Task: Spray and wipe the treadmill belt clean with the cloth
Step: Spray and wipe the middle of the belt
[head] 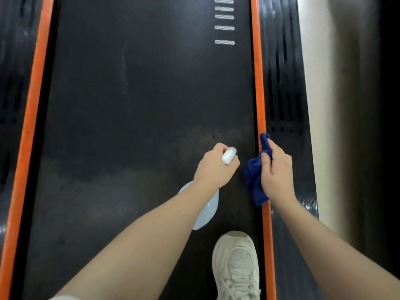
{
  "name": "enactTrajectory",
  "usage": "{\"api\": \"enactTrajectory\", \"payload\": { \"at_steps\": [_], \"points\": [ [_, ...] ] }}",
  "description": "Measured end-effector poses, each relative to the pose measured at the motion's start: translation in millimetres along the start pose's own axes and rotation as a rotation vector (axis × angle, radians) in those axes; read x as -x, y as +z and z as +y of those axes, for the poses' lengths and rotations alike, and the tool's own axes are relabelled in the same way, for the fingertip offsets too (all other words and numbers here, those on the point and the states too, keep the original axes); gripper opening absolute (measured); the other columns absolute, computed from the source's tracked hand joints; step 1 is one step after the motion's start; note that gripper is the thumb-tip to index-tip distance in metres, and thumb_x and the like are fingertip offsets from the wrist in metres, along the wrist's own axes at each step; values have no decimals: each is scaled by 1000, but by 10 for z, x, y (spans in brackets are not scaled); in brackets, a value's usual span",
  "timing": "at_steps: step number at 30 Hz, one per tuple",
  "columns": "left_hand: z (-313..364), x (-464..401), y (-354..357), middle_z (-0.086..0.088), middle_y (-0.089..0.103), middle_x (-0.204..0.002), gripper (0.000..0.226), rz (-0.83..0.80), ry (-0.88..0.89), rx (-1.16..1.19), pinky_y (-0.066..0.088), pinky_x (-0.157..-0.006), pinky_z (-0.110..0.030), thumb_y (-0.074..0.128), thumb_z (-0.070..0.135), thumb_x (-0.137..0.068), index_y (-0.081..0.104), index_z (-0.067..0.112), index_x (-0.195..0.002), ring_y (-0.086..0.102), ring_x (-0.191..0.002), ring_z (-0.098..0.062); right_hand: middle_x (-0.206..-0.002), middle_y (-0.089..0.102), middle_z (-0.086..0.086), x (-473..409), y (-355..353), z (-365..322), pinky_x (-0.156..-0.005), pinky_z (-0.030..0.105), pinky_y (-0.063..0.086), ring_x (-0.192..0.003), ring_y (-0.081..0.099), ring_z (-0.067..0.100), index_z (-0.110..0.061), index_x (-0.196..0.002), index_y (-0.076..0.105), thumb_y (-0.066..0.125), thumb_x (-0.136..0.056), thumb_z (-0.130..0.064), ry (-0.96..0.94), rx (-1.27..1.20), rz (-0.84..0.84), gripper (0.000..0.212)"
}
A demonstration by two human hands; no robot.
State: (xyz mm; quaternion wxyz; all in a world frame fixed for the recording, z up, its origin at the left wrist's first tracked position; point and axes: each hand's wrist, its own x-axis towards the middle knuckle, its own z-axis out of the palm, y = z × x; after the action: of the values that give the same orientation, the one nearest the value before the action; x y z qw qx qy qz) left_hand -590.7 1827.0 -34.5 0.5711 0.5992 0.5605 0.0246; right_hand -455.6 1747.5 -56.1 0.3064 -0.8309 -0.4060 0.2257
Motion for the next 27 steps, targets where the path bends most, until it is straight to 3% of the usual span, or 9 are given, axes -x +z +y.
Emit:
{"api": "enactTrajectory", "payload": {
  "at_steps": [7, 11, 15, 17, 20, 21, 23, 25, 27],
  "points": [
    [-293, 90, -565, 10, 55, -92, 21, 240, -41, 165, 43, -60, -15, 56, 25, -93, 47, 20, -112, 54, -78, -4, -122, 50, -5, 33, 331, -219, -91, 15, 23, -113, 34, 11, -11, -136, 44, 43, -98, -15, -74, 100, -140, 38],
    [-528, 204, -939, 14, 57, -90, 17, 355, -72, 159, 44, -60, -15, 56, 23, -93, 52, 20, -109, 56, -77, -4, -142, 44, 6, -33, 773, -548, -104, 31, 26, -124, 38, 26, -9, -141, 38, 49, -96, -20, -241, 273, -335, 47],
    [-606, 221, -1161, 15, 58, -96, 20, 464, -68, 208, 42, -65, -16, 58, 23, -91, 54, 24, -111, 56, -84, -2, -141, 46, 8, -190, 1318, -918, -101, 38, 36, -122, 44, 29, -8, -136, 46, 58, -91, -21, -323, 311, -316, 49],
    [-626, 222, -1192, 15, 59, -95, 20, 500, -64, 210, 41, -63, -14, 59, 23, -91, 54, 26, -110, 57, -82, -2, -136, 51, 12, -162, 1457, -909, -92, 47, 47, -118, 50, 34, -6, -129, 54, 68, -83, -23, -497, 382, -354, 50],
    [-620, 228, -1155, 16, 59, -92, 19, 521, -63, 223, 42, -59, -7, 59, 22, -91, 53, 27, -108, 56, -76, 5, -137, 51, 10, -140, 1415, -580, -96, 47, 44, -125, 48, 36, -13, -130, 56, 65, -80, -25, -968, 577, -569, 53],
    [-617, 223, -1137, 17, 59, -92, 18, 519, -61, 219, 42, -60, -7, 59, 22, -91, 54, 27, -108, 56, -75, 8, -135, 53, 9, -259, 1365, -460, -95, 47, 45, -123, 49, 37, -15, -129, 57, 58, -81, -22, -1056, 594, -550, 48],
    [-610, 199, -1112, 18, 59, -91, 18, 493, -56, 204, 42, -59, -6, 58, 21, -91, 55, 26, -108, 54, -74, 14, -130, 57, 13, -601, 1269, -353, -91, 48, 49, -118, 52, 41, -12, -126, 59, 47, -82, -16, -986, 633, -418, 46],
    [-616, 167, -1107, 17, 59, -93, 19, 472, -55, 190, 42, -59, -3, 58, 22, -92, 55, 25, -110, 56, -79, 9, -130, 56, 18, -882, 1218, -390, -95, 51, 46, -120, 49, 44, -6, -127, 57, 57, -80, -6, -795, 698, -293, 47],
    [-611, 138, -1099, 18, 58, -95, 20, 473, -63, 185, 42, -61, -3, 58, 22, -92, 56, 23, -112, 57, -82, 3, -127, 56, 22, -812, 1257, -413, -99, 52, 40, -119, 50, 46, -1, -125, 58, 61, -75, 0, -781, 700, -225, 50]
  ]
}}
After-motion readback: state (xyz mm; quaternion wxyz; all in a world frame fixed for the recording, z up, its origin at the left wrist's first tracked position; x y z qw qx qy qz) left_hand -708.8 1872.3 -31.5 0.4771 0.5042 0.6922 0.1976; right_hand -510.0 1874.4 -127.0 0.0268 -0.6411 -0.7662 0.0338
